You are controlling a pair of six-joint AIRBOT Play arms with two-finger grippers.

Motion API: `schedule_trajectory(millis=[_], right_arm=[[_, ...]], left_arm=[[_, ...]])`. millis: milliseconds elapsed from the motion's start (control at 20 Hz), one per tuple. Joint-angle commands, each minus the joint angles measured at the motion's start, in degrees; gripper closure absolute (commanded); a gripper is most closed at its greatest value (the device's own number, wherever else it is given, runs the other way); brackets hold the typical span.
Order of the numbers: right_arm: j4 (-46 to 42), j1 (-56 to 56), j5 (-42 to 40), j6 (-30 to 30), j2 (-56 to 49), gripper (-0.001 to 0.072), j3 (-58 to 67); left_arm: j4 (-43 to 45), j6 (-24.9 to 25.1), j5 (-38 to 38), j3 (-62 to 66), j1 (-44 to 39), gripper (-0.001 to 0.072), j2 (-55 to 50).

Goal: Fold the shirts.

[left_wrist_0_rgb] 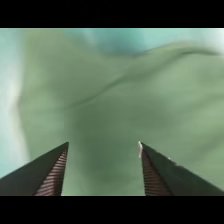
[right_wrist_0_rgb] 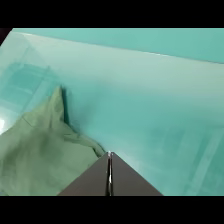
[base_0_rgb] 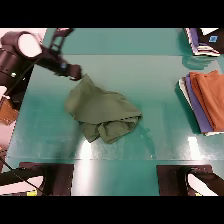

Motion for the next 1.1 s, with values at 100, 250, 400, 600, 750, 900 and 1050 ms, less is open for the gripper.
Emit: schedule_trajectory(millis=[100, 250, 400, 600, 750, 900, 1050], right_arm=[[0.0, 0.0, 0.8, 0.0, 0.0, 0.0697, 0.1], [0.0, 0.0, 0.8, 0.0, 0.0, 0.0697, 0.1], [0.0, 0.0, 0.8, 0.1, 0.0, 0.0698, 0.1], [0.0, 0.0, 0.8, 0.1, 0.0, 0.0697, 0.1], [0.0, 0.0, 1.0, 0.2, 0.0, 0.0698, 0.0], [-0.1, 0.0, 2.1, 1.7, 0.0, 0.0697, -3.4], [0.1, 0.0, 4.3, 4.0, 0.0, 0.0697, -14.6]], left_arm=[[-5.9, 1.3, 3.8, -15.0, 15.8, 0.0178, -2.3], [-11.3, 5.2, 4.2, -17.7, 20.2, 0.0178, -6.8], [-14.3, 7.8, 5.4, -17.6, 20.7, 0.0178, -9.8], [-16.8, 8.7, 6.9, -17.6, 18.4, 0.0179, -12.4], [-19.0, 11.1, 7.6, -17.5, 16.0, 0.0282, -12.9], [-19.1, 11.0, 6.5, -14.6, 15.8, 0.0683, -12.8], [-18.2, 11.0, 5.0, -9.6, 15.8, 0.0684, -10.7]])
